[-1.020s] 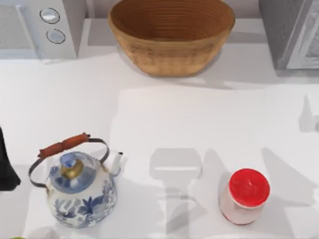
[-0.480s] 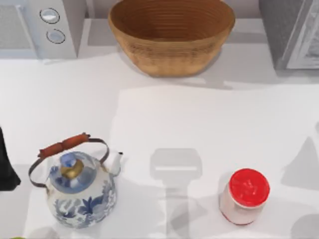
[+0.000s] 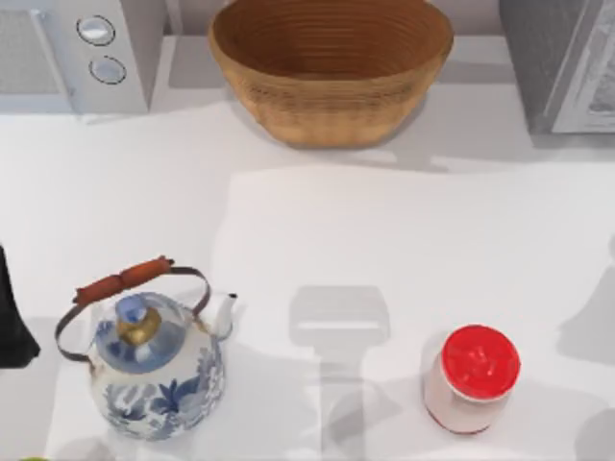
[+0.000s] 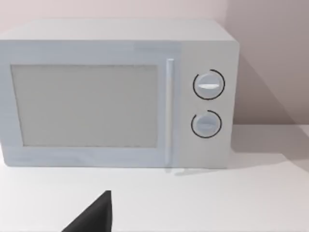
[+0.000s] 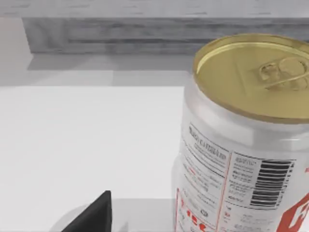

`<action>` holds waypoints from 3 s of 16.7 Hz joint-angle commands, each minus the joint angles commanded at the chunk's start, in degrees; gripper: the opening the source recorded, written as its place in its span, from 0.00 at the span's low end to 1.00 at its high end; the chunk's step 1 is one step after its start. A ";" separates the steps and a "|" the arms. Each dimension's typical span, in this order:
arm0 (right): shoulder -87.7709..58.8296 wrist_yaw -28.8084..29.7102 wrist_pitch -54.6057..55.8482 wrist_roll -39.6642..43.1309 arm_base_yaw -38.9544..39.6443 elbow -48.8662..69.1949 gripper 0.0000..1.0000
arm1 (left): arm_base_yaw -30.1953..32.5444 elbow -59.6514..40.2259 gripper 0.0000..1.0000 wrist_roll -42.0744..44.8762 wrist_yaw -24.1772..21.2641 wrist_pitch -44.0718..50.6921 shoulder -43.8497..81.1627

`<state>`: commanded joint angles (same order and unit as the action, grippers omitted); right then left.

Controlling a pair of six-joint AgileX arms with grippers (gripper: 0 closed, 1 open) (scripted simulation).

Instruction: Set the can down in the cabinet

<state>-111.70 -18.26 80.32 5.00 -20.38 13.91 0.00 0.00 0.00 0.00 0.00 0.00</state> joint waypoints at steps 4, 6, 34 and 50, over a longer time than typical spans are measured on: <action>-1.40 -0.93 -1.86 0.34 -1.37 3.11 1.00 | 0.00 0.00 1.00 0.00 0.00 0.00 0.00; -3.40 -0.90 -3.14 0.35 -1.39 6.44 1.00 | 0.00 0.00 1.00 0.00 0.00 0.00 0.00; -9.68 4.05 -3.01 -1.20 3.86 12.89 0.00 | 0.00 0.00 1.00 0.00 0.00 0.00 0.00; 6.99 2.42 -30.61 -2.74 2.59 15.80 0.00 | 0.00 0.00 1.00 0.00 0.00 0.00 0.00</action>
<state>-104.71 -15.84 49.71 2.26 -17.79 29.71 0.00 0.00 0.00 0.00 0.00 0.00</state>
